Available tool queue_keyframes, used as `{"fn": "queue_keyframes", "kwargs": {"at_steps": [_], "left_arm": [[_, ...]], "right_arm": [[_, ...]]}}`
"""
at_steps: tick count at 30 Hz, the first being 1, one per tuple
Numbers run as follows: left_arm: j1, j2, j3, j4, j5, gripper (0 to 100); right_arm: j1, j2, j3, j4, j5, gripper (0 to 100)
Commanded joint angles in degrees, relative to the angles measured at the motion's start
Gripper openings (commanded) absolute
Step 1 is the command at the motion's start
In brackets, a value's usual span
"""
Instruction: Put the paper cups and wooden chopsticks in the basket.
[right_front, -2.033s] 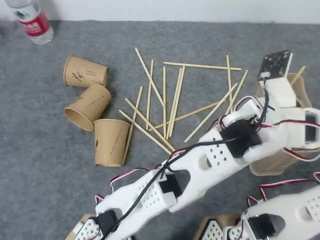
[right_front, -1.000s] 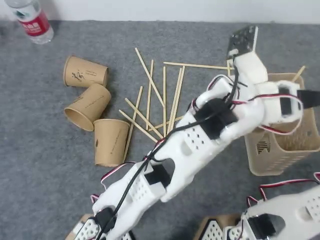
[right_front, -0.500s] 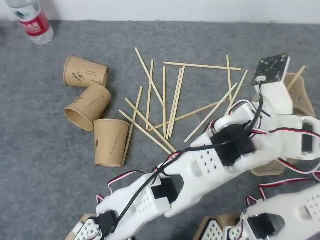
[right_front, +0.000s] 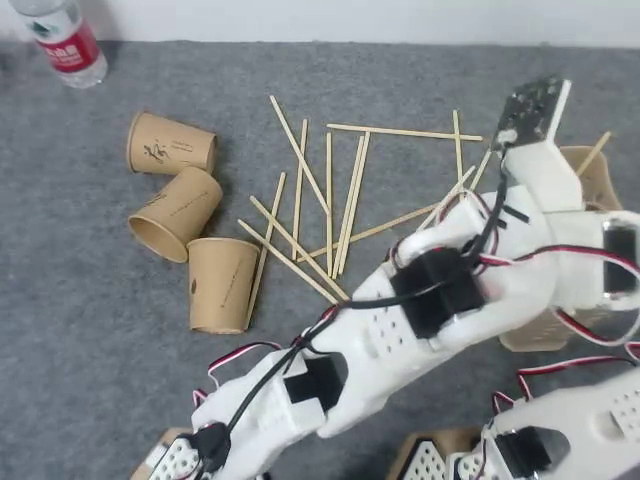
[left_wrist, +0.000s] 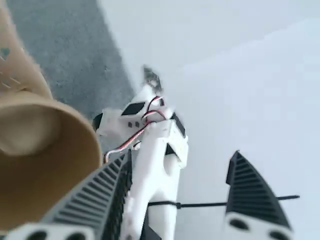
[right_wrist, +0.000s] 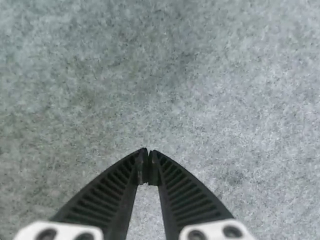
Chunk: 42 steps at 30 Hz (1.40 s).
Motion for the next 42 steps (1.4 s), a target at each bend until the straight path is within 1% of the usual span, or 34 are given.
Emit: {"fn": "queue_keyframes", "kwargs": {"at_steps": [1, 5, 7, 12, 15, 18, 20, 25, 27, 29, 30, 34, 39, 42], "left_arm": [[-0.6, -3.3, 4.3, -3.5, 0.4, 29], [0.2, -3.2, 10.9, -12.7, 0.6, 29], [0.5, -3.2, 13.1, -15.3, 0.5, 29], [0.7, -3.2, 15.6, -18.2, 0.4, 29], [0.0, -4.3, 13.7, -17.0, 0.4, 29], [-1.6, -7.6, 7.5, -13.2, 0.3, 29], [-2.5, -10.0, 6.5, -9.9, 0.4, 29], [-7.5, -15.9, 6.4, 3.9, 2.5, 29], [-9.7, -18.2, 6.3, 11.2, 0.6, 29], [-12.0, -20.1, 6.4, 20.7, -4.4, 29], [-13.0, -21.0, 7.1, 22.3, -6.6, 29], [-22.6, -28.1, 13.4, 21.9, -7.4, 27], [-33.4, -38.5, 29.7, 21.8, -7.9, 25], [-39.0, -45.5, 38.5, 21.8, -10.6, 25]], "right_arm": [[-0.4, -0.7, -0.4, -0.7, 0.6, 0.8], [-0.4, -0.7, -0.4, -0.5, 0.6, 0.8], [-0.4, -0.7, -0.4, -0.5, 0.6, 0.8], [-0.4, -0.7, -0.3, -0.8, 0.6, 0.8], [-0.4, -0.6, -0.3, -0.8, 0.6, 0.8], [-0.5, 0.4, 0.4, -1.8, 0.6, 0.8], [-1.3, 1.4, 0.5, -2.2, 0.6, 0.8], [-1.4, 0.6, 0.3, -2.1, 0.6, 0.8], [-1.5, -1.9, 0.3, -2.0, 0.6, 0.8], [-1.8, -4.8, 0.3, -1.9, 0.6, 0.8], [-2.3, -6.4, 0.3, -1.9, 0.6, 0.8], [-3.6, -13.5, 0.2, 0.8, 0.6, 0.8], [-6.7, -24.0, 0.2, 5.1, 0.6, 1.2], [-9.5, -30.7, 0.2, 7.5, -1.3, 1.3]]}}
